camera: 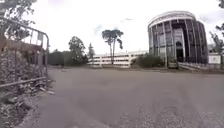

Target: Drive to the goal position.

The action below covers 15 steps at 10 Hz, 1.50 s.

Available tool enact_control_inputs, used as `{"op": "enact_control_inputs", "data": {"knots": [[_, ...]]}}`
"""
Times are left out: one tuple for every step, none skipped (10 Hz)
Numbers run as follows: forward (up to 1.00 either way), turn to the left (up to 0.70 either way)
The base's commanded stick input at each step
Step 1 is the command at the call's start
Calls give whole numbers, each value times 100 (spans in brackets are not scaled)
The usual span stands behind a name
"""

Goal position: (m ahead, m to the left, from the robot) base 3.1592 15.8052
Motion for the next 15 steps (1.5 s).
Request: {"op": "enact_control_inputs", "data": {"knots": [[70, 0], [70, 0], [70, 0], [70, 1], [70, 33], [70, 35], [70, 35], [70, 35], [70, 35], [70, 35], [70, 35], [70, 35], [70, 35], [70, 35], [70, 19]]}}
